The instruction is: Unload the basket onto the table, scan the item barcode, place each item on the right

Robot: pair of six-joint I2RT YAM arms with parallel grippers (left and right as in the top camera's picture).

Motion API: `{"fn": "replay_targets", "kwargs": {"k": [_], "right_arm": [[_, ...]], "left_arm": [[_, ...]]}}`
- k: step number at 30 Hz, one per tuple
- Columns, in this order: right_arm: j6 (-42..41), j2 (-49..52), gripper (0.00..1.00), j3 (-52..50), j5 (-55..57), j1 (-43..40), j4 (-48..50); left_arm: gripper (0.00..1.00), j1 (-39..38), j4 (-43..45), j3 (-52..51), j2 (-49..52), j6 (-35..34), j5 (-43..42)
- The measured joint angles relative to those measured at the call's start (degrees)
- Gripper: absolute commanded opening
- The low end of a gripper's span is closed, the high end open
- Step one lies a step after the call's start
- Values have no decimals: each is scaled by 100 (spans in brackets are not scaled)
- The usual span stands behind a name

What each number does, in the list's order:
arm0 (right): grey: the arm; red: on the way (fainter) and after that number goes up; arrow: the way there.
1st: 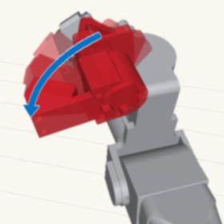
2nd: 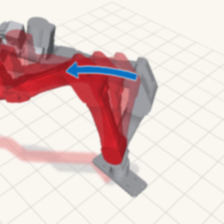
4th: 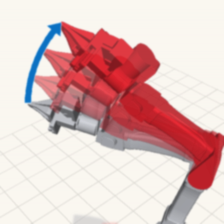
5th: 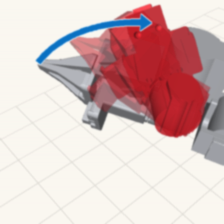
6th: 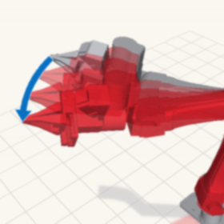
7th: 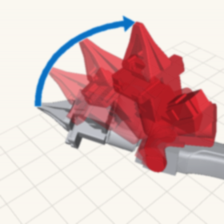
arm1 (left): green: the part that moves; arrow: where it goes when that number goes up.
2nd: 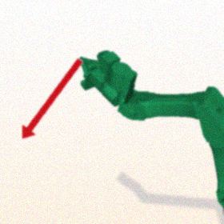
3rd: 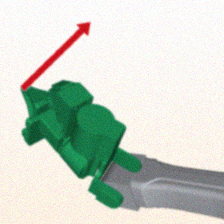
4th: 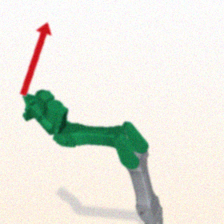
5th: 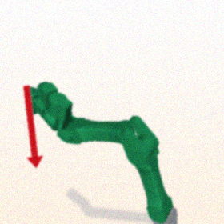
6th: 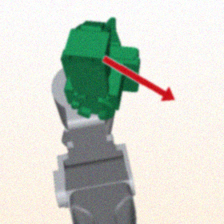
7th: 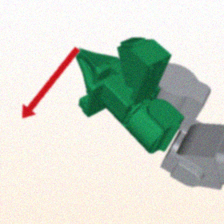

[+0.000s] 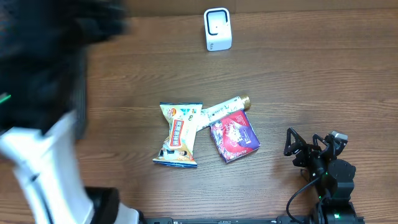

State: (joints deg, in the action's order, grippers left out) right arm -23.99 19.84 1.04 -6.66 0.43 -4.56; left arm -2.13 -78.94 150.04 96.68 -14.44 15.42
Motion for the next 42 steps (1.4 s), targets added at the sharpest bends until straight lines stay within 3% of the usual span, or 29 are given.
{"fn": "replay_targets", "kwargs": {"k": [6, 13, 18, 22, 32, 42], "right_arm": [[-2, 0, 100, 0, 2, 0, -2], [-2, 0, 100, 0, 0, 0, -2], [-2, 0, 100, 0, 0, 0, -2], [-2, 0, 100, 0, 0, 0, -2], [-2, 0, 100, 0, 2, 0, -7], [0, 0, 100, 0, 0, 0, -2]], "left_arm": [[100, 2378, 81, 122, 236, -474, -111], [100, 3563, 442, 109, 1384, 76, -951], [100, 3663, 614, 107, 2258, 1252, -1480], [100, 3663, 782, 107, 2898, 1766, -1808], [100, 3646, 964, 101, 4350, 2245, -2184], [100, 3475, 1698, 96, 4876, 2470, -2415]]}}
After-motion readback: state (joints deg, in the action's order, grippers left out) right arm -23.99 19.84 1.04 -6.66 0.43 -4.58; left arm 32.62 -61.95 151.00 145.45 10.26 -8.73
